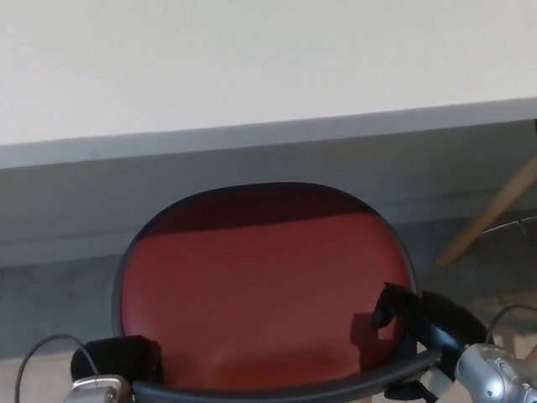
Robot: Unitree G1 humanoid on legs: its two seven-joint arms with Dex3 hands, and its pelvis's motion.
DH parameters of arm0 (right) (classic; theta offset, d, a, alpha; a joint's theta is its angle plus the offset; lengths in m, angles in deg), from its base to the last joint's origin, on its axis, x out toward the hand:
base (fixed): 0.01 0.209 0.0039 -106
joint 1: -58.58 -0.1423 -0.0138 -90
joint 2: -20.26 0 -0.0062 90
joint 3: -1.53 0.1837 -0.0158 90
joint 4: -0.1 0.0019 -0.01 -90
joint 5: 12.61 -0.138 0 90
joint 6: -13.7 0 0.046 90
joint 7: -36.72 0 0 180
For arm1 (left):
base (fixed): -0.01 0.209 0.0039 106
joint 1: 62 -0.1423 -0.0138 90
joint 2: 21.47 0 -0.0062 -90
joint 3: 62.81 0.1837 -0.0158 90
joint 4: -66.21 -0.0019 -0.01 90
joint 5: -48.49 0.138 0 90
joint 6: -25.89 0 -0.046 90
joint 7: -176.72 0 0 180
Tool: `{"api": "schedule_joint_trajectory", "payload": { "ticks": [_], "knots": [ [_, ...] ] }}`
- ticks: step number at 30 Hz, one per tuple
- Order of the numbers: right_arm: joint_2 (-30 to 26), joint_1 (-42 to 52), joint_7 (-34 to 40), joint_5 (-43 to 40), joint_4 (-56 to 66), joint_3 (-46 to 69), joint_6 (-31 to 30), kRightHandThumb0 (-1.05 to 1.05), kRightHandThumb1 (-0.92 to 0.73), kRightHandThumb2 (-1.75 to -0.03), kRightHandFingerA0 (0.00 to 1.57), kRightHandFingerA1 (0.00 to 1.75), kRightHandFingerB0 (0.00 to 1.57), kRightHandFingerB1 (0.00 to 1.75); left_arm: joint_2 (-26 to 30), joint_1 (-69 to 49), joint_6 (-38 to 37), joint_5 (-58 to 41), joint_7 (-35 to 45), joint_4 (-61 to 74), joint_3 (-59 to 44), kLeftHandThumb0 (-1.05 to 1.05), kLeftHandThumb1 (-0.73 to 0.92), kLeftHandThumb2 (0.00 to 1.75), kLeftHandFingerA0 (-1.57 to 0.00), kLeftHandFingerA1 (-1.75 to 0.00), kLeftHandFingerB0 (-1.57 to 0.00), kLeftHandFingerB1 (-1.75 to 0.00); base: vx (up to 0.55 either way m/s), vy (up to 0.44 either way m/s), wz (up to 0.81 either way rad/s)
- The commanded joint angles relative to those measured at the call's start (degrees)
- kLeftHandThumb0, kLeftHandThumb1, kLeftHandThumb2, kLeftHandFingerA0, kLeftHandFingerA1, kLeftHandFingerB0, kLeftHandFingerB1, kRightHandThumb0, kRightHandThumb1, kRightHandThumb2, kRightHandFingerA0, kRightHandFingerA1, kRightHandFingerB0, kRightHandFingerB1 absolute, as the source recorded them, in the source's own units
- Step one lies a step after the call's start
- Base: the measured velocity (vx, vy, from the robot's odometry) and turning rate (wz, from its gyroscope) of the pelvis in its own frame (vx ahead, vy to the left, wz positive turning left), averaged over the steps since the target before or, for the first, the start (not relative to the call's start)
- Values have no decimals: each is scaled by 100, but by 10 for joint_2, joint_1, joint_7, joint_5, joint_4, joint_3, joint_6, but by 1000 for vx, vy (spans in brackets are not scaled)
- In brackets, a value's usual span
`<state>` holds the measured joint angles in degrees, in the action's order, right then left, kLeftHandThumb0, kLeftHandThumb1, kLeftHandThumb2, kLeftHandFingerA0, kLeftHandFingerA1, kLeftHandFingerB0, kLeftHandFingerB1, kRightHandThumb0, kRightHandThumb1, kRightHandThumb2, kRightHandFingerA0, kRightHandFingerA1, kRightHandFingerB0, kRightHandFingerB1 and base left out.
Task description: The robot walks towards a chair and uses both its hands to grab it and push it away from itself
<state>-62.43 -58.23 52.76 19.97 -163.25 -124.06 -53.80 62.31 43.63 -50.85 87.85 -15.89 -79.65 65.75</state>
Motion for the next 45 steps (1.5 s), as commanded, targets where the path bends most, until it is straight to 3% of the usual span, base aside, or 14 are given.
{"api": "schedule_joint_trajectory", "payload": {
  "ticks": [1, 8, 14, 15, 18, 19, 23, 27, 28, 31, 32, 39, 40, 45],
  "knots": [
    [47, -9, 70, 38, -2, -18, -15, -28, -69, -100, 88, 175, 70, 156, -51, -30, -44, 25, -57, -9, 35, -21, 77, 72, -93, -139, -83, -100, 0, 0, 0],
    [27, -93, 94, 67, -9, -37, -27, -25, -62, -108, 95, 175, 74, 161, -42, -33, -57, 21, -96, -3, 34, -21, 78, 72, -95, -156, -82, -123, 0, 0, 0],
    [27, -117, 100, 73, -10, -32, -30, -22, -59, -115, 95, 175, 75, 162, -29, -14, -49, 27, -94, 5, 44, -21, 76, 69, -88, -155, -79, -94, 0, 0, 0],
    [29, -122, 103, 73, -9, -30, -28, -23, -58, -114, 96, 175, 77, 163, -26, 0, -46, 28, -96, 15, 41, -15, 69, 70, -92, -166, -76, -136, 0, 0, 0],
    [36, -139, 112, 75, -9, -25, -26, -28, -57, -118, 98, 175, 73, 164, -27, 25, -39, 28, -106, 33, 33, -21, 53, 96, -121, -134, -97, -122, 0, 0, 0],
    [37, -143, 109, 75, -9, -24, -26, -29, -56, -121, 97, 175, 73, 163, -31, 21, -37, 22, -109, 35, 28, -14, 66, 79, -97, -169, -81, -152, 0, 0, 0],
    [39, -149, 104, 76, -11, -19, -28, -33, -57, -123, 96, 175, 73, 158, -33, 14, -34, 21, -108, 42, 28, -14, 65, 80, -99, -163, -86, -125, 0, 0, 0],
    [45, -173, 107, 76, -9, -4, -32, -78, -76, -151, 126, 158, 89, 134, -43, -8, -54, 10, -133, 30, 20, -17, 69, 80, -95, -162, -80, -141, 0, 0, 0],
    [46, -177, 115, 80, -8, -4, -33, -43, -66, -140, 147, 152, 141, 149, -43, -9, -56, 9, -132, 28, 20, -15, 69, 83, -97, -168, -79, -149, 0, 0, 0],
    [48, -183, 124, 85, -8, -4, -32, -43, -66, -140, 147, 152, 141, 149, -43, -9, -63, 7, -138, 24, 17, -15, 69, 83, -97, -168, -79, -149, 0, 0, 0],
    [52, -198, 119, 79, -7, 5, -32, -104, -77, -156, 139, 175, 125, 165, -46, -8, -50, 2, -131, 36, 11, -15, 69, 75, -95, -163, -79, -143, 0, 0, 0],
    [56, -208, 117, 83, -4, 17, -29, -93, -75, -154, 146, 174, 137, 168, -48, -4, -54, -4, -131, 38, -7, -15, 70, 80, -96, -163, -83, -140, 0, 0, 0],
    [55, -214, 111, 82, 11, 21, -26, -51, -86, -156, 157, 165, 155, 163, -45, 51, -28, -11, -108, 63, -30, -12, 70, 79, -95, -170, -80, -150, 0, 0, 0],
    [55, -217, 111, 91, 18, 22, -26, -65, -62, -150, 143, 175, 122, 168, -45, 84, -17, -11, -95, 70, -51, -12, 69, 77, -96, -169, -79, -151, 0, 0, 3]
  ]
}}
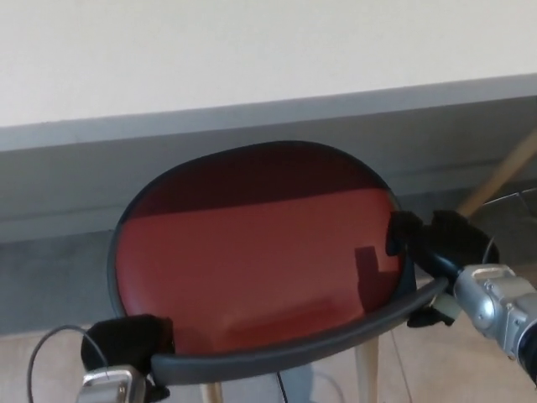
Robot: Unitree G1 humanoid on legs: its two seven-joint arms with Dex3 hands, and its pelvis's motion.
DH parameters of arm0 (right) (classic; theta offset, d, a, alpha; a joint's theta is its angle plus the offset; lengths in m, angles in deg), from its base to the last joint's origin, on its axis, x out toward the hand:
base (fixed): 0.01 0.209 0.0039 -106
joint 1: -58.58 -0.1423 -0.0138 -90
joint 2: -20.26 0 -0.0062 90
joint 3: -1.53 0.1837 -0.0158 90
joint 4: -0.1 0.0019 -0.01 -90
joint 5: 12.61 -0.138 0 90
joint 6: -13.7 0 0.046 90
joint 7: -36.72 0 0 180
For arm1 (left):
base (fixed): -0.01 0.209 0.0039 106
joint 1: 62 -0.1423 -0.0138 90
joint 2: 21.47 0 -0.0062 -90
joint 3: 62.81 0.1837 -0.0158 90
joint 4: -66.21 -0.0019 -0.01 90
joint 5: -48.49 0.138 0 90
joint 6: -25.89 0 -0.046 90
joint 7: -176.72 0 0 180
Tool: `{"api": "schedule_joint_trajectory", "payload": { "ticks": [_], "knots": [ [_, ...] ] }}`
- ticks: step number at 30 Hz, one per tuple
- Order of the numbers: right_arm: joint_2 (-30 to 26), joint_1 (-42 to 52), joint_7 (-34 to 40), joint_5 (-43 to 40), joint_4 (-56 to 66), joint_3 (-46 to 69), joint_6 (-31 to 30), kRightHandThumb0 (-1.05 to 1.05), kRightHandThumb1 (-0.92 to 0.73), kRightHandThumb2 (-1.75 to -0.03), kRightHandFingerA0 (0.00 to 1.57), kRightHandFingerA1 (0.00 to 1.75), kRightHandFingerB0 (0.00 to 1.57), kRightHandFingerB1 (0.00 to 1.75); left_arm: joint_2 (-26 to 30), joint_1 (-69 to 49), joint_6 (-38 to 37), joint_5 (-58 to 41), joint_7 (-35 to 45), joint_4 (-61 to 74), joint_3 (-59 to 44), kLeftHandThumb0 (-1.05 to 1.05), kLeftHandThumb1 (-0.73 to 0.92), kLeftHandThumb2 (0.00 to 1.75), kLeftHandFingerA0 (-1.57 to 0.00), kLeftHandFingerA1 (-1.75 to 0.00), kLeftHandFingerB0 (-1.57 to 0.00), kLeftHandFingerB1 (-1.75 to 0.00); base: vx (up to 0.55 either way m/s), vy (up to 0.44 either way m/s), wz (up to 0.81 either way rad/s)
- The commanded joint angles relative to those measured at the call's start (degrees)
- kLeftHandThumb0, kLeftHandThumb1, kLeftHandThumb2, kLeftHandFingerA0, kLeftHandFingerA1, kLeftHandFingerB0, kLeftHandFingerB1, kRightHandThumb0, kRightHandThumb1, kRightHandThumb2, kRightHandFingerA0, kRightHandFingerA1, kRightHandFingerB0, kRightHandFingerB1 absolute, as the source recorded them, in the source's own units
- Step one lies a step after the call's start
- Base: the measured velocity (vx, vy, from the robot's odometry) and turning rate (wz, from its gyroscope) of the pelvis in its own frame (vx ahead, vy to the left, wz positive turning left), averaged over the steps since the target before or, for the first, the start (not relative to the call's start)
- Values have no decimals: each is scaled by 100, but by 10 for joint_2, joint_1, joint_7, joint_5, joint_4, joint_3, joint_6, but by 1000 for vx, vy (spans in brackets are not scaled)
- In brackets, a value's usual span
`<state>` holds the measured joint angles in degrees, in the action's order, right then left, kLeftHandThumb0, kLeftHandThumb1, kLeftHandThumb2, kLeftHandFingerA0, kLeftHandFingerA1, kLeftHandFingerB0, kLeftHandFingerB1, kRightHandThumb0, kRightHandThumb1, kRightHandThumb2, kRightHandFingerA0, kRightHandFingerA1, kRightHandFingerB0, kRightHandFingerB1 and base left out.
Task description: The robot walks towards a chair and uses both its hands to grab it and push it away from itself
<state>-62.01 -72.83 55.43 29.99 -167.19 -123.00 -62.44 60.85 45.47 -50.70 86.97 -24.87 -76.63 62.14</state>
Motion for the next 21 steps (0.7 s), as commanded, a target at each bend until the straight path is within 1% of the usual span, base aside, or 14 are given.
{"api": "schedule_joint_trajectory", "payload": {
  "ticks": [1, 3, 4, 5, 6, 7, 8, 10, 12, 13, 14, 18, 19, 21],
  "knots": [
    [51, -73, 83, -6, 64, 10, 60, -49, -53, -145, 126, 175, 97, 175, -24, 97, -20, -16, 0, 52, -39, -13, 67, 85, -100, -167, -84, -145, 0, 0, 0],
    [53, -69, 76, -5, 72, 9, 56, -45, -50, -143, 122, 175, 93, 175, -20, 107, -15, -23, 10, 74, -55, -16, 73, 86, -102, -161, -84, -143, 0, 0, 0],
    [54, -67, 75, -6, 76, 10, 55, -41, -52, -140, 119, 175, 90, 175, -18, 104, -14, -25, 11, 88, -62, -18, 60, 110, -126, -133, -99, -117, 0, 0, 0],
    [55, -66, 74, -5, 78, 11, 55, -41, -52, -140, 119, 175, 90, 175, -18, 102, -14, -24, 13, 93, -66, -18, 60, 110, -126, -133, -99, -117, 0, 0, 0],
    [55, -67, 75, -3, 79, 10, 52, -39, -49, -139, 114, 175, 83, 175, -19, 98, -22, -25, 7, 95, -69, -15, 67, 95, -105, -159, -91, -133, 0, 0, 0],
    [55, -67, 75, -1, 81, 9, 50, -39, -49, -139, 114, 175, 83, 175, -19, 96, -24, -24, 6, 97, -72, -15, 67, 95, -105, -159, -91, -133, 0, 0, 0],
    [56, -69, 69, -4, 84, 11, 50, -34, -51, -131, 110, 175, 79, 174, -20, 90, -19, -21, 11, 100, -71, -16, 70, 87, -103, -147, -92, -112, 0, 0, 0],
    [56, -69, 68, -4, 86, 12, 50, -34, -51, -131, 110, 175, 79, 174, -21, 88, -17, -19, 13, 104, -72, -16, 70, 87, -103, -147, -92, -112, 0, 0, 0],
    [50, -71, 70, -2, 99, 12, 57, -25, -54, -127, 106, 175, 82, 154, -33, 67, 1, -9, 10, 106, -61, -10, 66, 94, -103, -161, -95, -132, 0, 0, 0],
    [51, -74, 72, 1, 100, 9, 57, -25, -54, -127, 106, 175, 82, 154, -34, 60, 7, -9, 10, 111, -61, -10, 66, 94, -103, -161, -95, -132, 0, 0, 0],
    [48, -76, 72, 0, 101, 11, 56, -29, -52, -124, 101, 175, 78, 159, -35, 60, 6, -8, 10, 110, -58, -11, 67, 91, -104, -158, -96, -113, 0, 0, 0],
    [45, -76, 71, -1, 104, 13, 54, -29, -52, -124, 101, 175, 78, 159, -35, 62, 6, -8, 10, 109, -54, -11, 67, 91, -104, -158, -96, -113, 0, 0, 0],
    [47, -80, 76, 2, 109, 11, 51, -24, -44, -132, 105, 175, 84, 160, -36, 51, 7, -15, 12, 111, -56, -11, 71, 91, -103, -162, -87, -141, 0, 0, 0],
    [49, -84, 77, 3, 111, 11, 51, -23, -47, -128, 105, 175, 83, 162, -34, 44, 7, -17, 11, 114, -57, -12, 72, 91, -102, -159, -88, -140, 0, 0, 0]
  ]
}}
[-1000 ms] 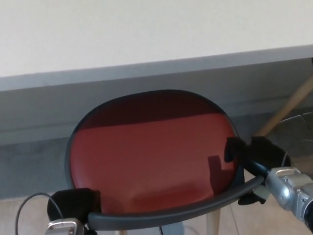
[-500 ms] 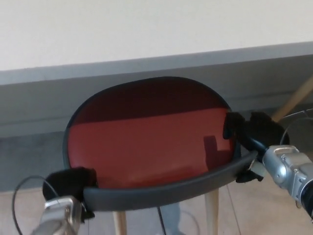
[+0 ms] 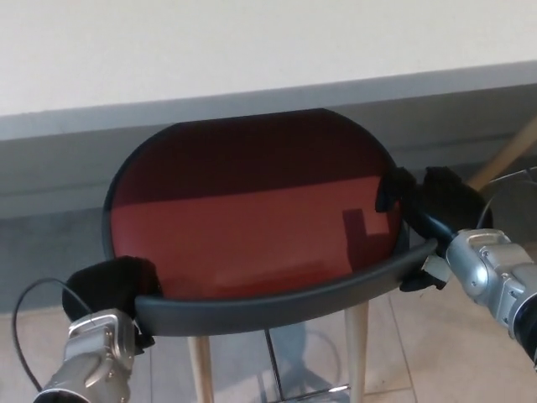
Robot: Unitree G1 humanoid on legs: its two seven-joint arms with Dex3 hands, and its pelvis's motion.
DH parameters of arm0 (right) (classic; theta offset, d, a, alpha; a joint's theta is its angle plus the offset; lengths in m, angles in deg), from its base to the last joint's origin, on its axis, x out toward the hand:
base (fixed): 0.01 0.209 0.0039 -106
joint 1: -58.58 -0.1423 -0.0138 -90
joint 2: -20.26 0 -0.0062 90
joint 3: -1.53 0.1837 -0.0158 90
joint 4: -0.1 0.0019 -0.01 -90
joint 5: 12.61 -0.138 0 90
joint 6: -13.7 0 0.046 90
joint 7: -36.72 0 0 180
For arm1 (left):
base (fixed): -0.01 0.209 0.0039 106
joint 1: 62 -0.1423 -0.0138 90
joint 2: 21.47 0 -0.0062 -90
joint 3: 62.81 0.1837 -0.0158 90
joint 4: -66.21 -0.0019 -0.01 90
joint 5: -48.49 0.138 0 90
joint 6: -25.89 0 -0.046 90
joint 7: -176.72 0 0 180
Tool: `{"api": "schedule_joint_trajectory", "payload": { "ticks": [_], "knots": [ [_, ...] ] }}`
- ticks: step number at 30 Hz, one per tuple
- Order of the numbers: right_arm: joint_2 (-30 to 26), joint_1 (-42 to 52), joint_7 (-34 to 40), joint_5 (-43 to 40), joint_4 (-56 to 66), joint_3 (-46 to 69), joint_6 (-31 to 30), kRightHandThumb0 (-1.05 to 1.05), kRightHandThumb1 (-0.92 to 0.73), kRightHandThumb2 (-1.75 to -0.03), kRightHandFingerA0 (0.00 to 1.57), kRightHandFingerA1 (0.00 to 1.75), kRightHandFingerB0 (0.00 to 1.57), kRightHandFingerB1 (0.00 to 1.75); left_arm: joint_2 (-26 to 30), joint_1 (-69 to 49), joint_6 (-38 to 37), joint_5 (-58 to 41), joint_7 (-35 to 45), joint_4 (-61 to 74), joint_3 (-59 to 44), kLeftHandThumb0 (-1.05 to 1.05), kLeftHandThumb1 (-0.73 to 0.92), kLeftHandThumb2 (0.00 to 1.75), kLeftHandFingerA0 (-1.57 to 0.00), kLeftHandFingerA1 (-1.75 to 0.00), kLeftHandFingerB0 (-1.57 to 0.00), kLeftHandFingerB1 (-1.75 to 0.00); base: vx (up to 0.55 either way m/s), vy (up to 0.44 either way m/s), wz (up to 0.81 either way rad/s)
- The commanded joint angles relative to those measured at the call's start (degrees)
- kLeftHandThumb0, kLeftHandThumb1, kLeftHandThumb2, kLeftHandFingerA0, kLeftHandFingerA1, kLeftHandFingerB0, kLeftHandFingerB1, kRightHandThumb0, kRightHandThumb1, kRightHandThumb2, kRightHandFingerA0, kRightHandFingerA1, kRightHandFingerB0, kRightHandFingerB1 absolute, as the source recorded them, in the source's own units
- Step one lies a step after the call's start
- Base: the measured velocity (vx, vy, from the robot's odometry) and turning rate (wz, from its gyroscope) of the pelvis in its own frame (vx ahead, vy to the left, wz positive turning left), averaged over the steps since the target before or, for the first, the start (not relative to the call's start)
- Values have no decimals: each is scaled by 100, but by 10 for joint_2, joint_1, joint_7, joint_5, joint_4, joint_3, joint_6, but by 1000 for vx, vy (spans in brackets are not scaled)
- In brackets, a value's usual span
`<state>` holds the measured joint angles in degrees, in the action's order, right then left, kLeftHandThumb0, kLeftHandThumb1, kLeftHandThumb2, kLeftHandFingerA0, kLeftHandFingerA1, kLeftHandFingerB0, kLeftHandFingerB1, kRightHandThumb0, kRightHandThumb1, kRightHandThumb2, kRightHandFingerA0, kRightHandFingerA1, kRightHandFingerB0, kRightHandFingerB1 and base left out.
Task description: The robot walks towards a chair and uses both its hands to grab it and push it away from itself
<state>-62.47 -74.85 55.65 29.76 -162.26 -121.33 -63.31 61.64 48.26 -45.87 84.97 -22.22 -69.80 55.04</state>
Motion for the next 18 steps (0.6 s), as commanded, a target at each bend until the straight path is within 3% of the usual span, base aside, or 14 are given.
{"api": "schedule_joint_trajectory", "payload": {
  "ticks": [1, 4, 5, 7, 8, 9, 10, 14, 15, 16, 17, 18],
  "knots": [
    [54, -65, 73, 5, 62, -6, 60, -23, -47, -128, 105, 175, 83, 162, -41, 15, -41, 4, -16, 47, 14, -12, 72, 91, -102, -159, -88, -140, 0, 0, 0],
    [54, -65, 73, 5, 62, -6, 60, -23, -47, -128, 105, 175, 83, 162, -41, 14, -41, 4, -15, 49, 14, -12, 72, 91, -102, -159, -88, -140, 0, 0, 0],
    [58, -66, 71, 8, 61, -11, 59, -23, -43, -133, 102, 172, 85, 152, -19, 45, -40, 5, -7, 52, 2, -12, 67, 88, -106, -143, -94, -110, 0, 0, 0],
    [58, -64, 70, 9, 62, -13, 61, -23, -44, -130, 101, 174, 85, 155, -5, 73, -47, 1, 0, 47, -9, -13, 68, 89, -107, -143, -94, -109, 0, 0, 0],
    [59, -62, 63, 5, 64, -10, 58, -23, -47, -126, 102, 175, 84, 156, -2, 85, -44, 2, 6, 43, -10, -14, 68, 89, -103, -152, -89, -124, 0, 0, 0],
    [59, -61, 59, 3, 65, -9, 56, -23, -47, -126, 102, 175, 84, 156, -1, 90, -42, 3, 9, 42, -11, -14, 68, 89, -103, -152, -89, -124, 0, 0, 0],
    [59, -58, 51, -1, 67, -8, 58, -20, -49, -121, 100, 175, 81, 159, 13, 130, -37, 1, 19, 36, -23, -14, 69, 82, -88, -175, -70, -158, 0, 0, 0],
    [58, -54, 50, -2, 70, -6, 58, -21, -49, -120, 101, 175, 81, 158, 20, 153, -32, -2, 34, 34, -27, -16, 75, 72, -82, -175, -66, -154, 0, 0, 0],
    [52, -45, 53, -2, 73, -6, 63, -19, -47, -125, 92, 158, 84, 154, 39, 209, -48, 1, 42, 10, -31, -16, 66, 75, -81, -175, -68, -153, 0, 0, 0],
    [49, -39, 61, 0, 74, -8, 67, -19, -45, -125, 93, 156, 84, 157, 50, 243, -59, 4, 39, -8, -32, -8, 62, 80, -101, -172, -69, -144, 0, 0, 0],
    [48, -36, 62, 1, 76, -8, 66, -19, -49, -122, 93, 170, 80, 160, 52, 259, -64, 3, 38, -18, -33, -17, 63, 84, -82, -175, -68, -157, 0, 0, 0],
    [49, -33, 61, 0, 77, -8, 62, -19, -49, -122, 93, 170, 80, 160, 55, 273, -67, 1, 41, -27, -34, -17, 63, 84, -82, -175, -68, -157, 0, 0, 0]
  ]
}}
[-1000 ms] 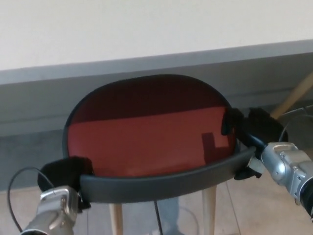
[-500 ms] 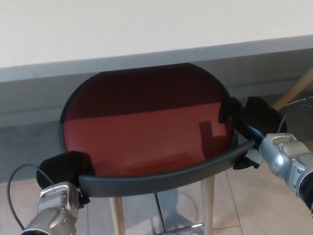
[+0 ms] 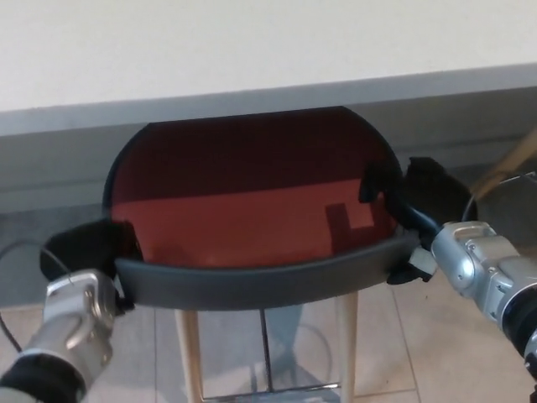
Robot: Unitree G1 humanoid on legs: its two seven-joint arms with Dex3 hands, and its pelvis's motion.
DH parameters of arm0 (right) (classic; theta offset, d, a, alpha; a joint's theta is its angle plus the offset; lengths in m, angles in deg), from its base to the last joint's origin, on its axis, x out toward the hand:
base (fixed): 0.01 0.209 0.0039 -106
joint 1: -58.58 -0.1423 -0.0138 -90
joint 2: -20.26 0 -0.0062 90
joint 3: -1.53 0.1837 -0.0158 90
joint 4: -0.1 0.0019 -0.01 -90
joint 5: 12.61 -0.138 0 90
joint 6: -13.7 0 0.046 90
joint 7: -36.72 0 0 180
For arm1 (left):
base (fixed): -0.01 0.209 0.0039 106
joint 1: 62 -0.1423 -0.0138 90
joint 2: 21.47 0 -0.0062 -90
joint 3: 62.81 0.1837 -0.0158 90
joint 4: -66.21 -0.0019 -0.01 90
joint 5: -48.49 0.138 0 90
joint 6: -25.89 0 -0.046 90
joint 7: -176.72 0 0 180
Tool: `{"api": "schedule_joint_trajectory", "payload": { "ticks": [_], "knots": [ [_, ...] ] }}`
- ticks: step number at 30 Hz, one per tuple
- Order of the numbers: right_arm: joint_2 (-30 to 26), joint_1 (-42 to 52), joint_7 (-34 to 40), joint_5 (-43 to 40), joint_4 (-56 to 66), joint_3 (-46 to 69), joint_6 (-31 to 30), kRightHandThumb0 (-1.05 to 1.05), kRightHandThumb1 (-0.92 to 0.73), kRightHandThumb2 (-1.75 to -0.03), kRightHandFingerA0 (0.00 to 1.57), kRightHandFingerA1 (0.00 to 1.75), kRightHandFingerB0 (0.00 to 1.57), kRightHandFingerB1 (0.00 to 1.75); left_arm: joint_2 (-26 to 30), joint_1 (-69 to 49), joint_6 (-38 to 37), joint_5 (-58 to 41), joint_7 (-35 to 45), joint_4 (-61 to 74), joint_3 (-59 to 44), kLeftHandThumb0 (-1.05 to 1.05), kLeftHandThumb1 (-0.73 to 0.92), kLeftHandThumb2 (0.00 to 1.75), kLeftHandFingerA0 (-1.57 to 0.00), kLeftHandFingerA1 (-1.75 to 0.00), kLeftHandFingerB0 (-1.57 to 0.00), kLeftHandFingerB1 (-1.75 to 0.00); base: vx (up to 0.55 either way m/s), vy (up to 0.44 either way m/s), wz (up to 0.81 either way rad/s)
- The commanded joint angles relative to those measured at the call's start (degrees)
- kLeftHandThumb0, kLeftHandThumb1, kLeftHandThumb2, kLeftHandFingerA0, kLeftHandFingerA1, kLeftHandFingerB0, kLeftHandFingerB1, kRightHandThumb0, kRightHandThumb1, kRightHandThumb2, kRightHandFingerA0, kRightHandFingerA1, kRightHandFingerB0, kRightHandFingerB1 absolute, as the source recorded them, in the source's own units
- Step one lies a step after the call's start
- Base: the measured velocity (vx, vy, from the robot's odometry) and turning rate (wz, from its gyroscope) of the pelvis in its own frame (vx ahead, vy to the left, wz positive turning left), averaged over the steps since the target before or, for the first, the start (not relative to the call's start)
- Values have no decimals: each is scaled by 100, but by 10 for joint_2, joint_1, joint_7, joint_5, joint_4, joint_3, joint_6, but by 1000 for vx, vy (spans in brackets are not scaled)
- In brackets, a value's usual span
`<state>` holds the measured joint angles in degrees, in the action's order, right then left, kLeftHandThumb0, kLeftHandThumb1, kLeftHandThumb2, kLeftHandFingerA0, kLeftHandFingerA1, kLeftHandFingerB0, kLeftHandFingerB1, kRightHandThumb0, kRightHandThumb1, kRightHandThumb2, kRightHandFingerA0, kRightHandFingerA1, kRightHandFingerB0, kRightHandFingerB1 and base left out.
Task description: The robot walks towards a chair and uses both its hands to grab it and push it away from itself
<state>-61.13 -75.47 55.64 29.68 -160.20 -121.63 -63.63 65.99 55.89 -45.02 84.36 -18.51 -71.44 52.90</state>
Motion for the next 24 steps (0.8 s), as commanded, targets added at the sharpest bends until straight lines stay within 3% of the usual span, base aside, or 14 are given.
{"api": "schedule_joint_trajectory", "payload": {
  "ticks": [1, 8, 10, 11, 15, 16, 18, 19, 24],
  "knots": [
    [36, -24, 59, 0, 57, -4, 62, -18, -52, -121, 96, 175, 80, 160, 14, 208, -82, 6, 4, -19, -12, -17, 63, 86, -82, -175, -68, -158, 0, 0, 0],
    [48, -13, 45, -6, 59, -3, 65, -20, -57, -116, 96, 175, 77, 164, 29, 234, -94, 5, -6, -46, -10, -18, 58, 93, -88, -175, -75, -154, 0, 0, 0],
    [51, -5, 49, -4, 62, -4, 62, -20, -58, -114, 95, 175, 75, 164, 33, 241, -106, 13, -5, -53, 2, -18, 65, 85, -84, -172, -72, -149, 0, 0, 7],
    [51, -1, 51, -6, 63, -2, 64, -23, -58, -115, 94, 175, 76, 164, 32, 240, -109, 14, -10, -55, 5, -17, 56, 92, -92, -173, -80, -148, 0, 0, 7],
    [49, 7, 49, -8, 67, 1, 63, -23, -58, -115, 94, 175, 76, 164, 31, 239, -116, 14, -19, -60, 12, -17, 56, 92, -92, -173, -80, -148, 0, 0, 7],
    [49, 10, 48, -9, 67, 2, 62, -26, -59, -116, 95, 175, 71, 170, 33, 232, -120, 14, -20, -57, 14, -21, 49, 103, -119, -136, -100, -123, 0, 0, 0],
    [47, 16, 49, -10, 66, 4, 63, -25, -60, -114, 94, 175, 71, 171, 35, 220, -126, 17, -22, -54, 20, -21, 49, 102, -119, -136, -100, -124, 0, 0, 0],
    [45, 17, 49, -11, 67, 5, 61, -25, -61, -113, 92, 175, 73, 168, 35, 219, -125, 18, -20, -52, 22, -16, 59, 90, -88, -175, -77, -151, 0, 0, 0],
    [41, 12, 46, -10, 68, 8, 57, -25, -61, -115, 90, 175, 72, 166, 38, 225, -134, 26, -36, -62, 30, -16, 57, 91, -90, -175, -79, -150, 0, 0, 0]
  ]
}}
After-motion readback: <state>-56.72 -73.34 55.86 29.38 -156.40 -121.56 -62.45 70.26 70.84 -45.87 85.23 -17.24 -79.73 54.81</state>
